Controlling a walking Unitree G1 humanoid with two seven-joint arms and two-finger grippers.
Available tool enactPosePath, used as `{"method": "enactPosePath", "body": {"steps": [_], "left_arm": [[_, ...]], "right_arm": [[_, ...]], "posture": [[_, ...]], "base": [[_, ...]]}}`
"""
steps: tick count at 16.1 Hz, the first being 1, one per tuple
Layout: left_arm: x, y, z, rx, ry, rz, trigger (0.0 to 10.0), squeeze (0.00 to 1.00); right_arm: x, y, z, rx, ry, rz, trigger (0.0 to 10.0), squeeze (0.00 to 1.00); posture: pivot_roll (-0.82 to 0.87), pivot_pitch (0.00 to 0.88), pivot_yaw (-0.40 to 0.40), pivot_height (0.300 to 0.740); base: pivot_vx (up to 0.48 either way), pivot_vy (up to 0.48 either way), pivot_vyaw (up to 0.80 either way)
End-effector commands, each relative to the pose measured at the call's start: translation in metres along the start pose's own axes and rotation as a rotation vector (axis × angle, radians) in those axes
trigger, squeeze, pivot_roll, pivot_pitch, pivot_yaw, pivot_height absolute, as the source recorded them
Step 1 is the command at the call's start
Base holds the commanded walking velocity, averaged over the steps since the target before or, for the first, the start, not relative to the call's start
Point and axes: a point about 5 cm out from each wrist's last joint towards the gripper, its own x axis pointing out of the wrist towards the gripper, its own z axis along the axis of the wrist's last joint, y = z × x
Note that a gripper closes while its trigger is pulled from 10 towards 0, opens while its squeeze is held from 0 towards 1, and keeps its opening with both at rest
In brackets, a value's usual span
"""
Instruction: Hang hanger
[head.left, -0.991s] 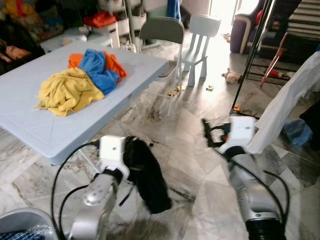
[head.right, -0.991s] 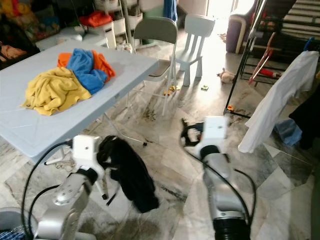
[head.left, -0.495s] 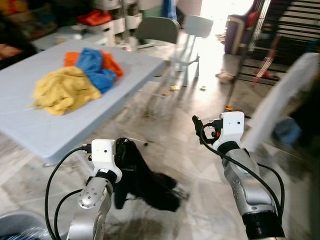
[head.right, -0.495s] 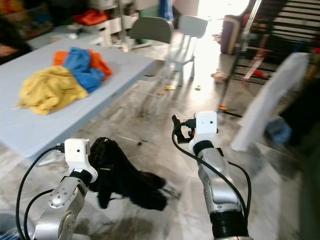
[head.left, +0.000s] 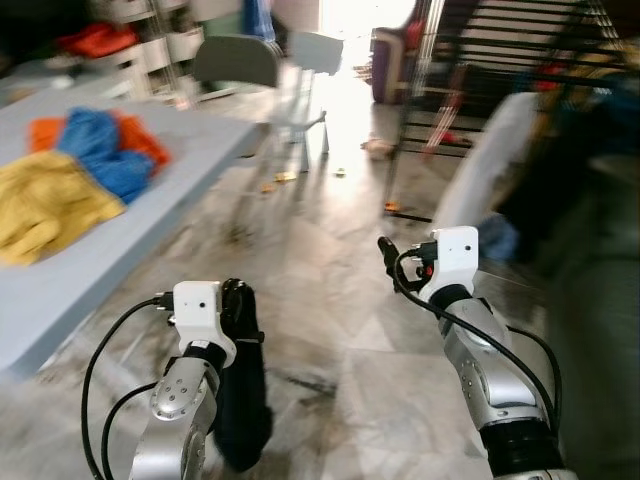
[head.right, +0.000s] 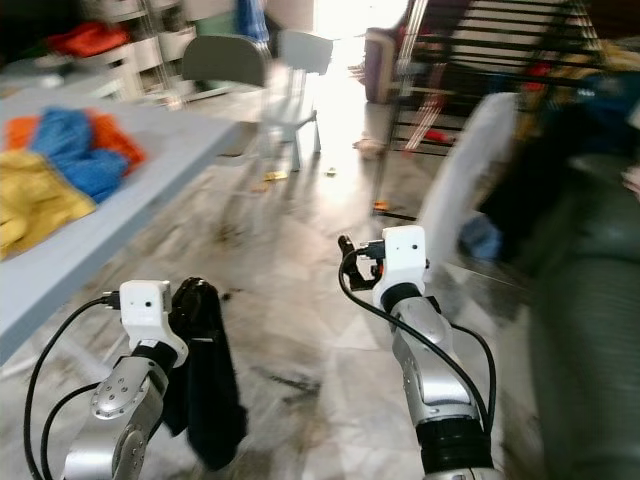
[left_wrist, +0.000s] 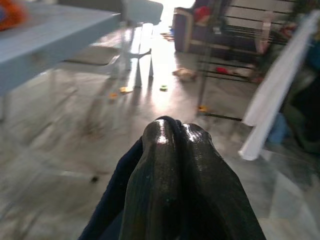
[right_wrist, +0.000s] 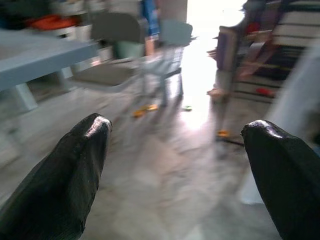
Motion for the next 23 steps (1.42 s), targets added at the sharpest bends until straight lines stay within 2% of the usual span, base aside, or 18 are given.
{"method": "enactPosePath", "body": {"steps": [1, 3, 10, 21, 23], "left_arm": [[0.002, -0.002, 0.005, -0.002, -0.034, -0.011, 10.0, 0.00], [0.002, -0.002, 0.004, 0.001, -0.028, -0.013, 10.0, 0.00], [0.008, -0.003, 0.002, 0.002, -0.010, -0.033, 10.0, 0.00], [0.008, -0.008, -0.001, 0.014, 0.013, -0.084, 10.0, 0.00], [0.007, -0.013, -0.003, 0.028, 0.023, -0.113, 10.0, 0.00]], "right_arm": [[0.003, -0.001, 0.004, -0.008, -0.012, -0.003, 10.0, 0.00], [0.003, -0.001, 0.003, -0.006, -0.013, -0.005, 10.0, 0.00], [-0.001, -0.009, 0.001, -0.025, -0.011, -0.026, 10.0, 0.00], [-0.004, -0.005, -0.002, -0.025, -0.004, -0.023, 10.0, 0.00], [-0.004, -0.007, -0.002, -0.024, -0.004, -0.028, 10.0, 0.00]], "posture": [[-0.04, 0.000, 0.001, 0.740], [-0.05, 0.000, 0.006, 0.740], [-0.08, 0.000, 0.035, 0.740], [-0.08, 0.000, 0.038, 0.740], [-0.08, 0.000, 0.039, 0.740]], "base": [[0.296, 0.000, -0.80], [0.304, 0.291, -0.61], [0.300, 0.370, 0.00], [0.282, 0.388, -0.53], [0.394, 0.000, -0.50]]}}
